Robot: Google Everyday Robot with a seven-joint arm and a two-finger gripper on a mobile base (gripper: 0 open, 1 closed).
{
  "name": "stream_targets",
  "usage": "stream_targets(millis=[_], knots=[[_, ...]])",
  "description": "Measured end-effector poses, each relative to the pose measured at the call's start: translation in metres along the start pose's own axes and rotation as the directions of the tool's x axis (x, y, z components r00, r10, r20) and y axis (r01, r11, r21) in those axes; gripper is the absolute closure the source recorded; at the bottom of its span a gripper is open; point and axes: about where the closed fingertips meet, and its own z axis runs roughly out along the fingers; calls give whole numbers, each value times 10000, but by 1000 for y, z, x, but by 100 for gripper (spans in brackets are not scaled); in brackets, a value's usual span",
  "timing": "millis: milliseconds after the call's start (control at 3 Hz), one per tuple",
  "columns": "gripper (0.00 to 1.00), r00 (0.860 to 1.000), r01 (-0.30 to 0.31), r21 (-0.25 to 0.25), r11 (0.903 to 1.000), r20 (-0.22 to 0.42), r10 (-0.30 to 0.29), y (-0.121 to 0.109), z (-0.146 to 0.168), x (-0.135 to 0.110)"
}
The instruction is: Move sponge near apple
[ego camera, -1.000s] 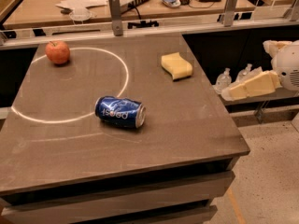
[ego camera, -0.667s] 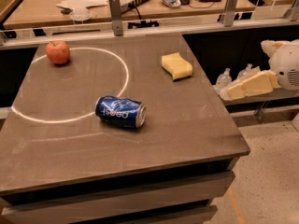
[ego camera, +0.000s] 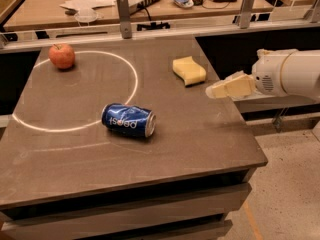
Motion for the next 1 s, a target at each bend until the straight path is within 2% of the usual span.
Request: stream_targets(millis=[333,1000], knots=[[0,9995,-301,343,9990,78,298,0,26,1],[0,9988,-145,-51,9999,476,148,13,89,-3]])
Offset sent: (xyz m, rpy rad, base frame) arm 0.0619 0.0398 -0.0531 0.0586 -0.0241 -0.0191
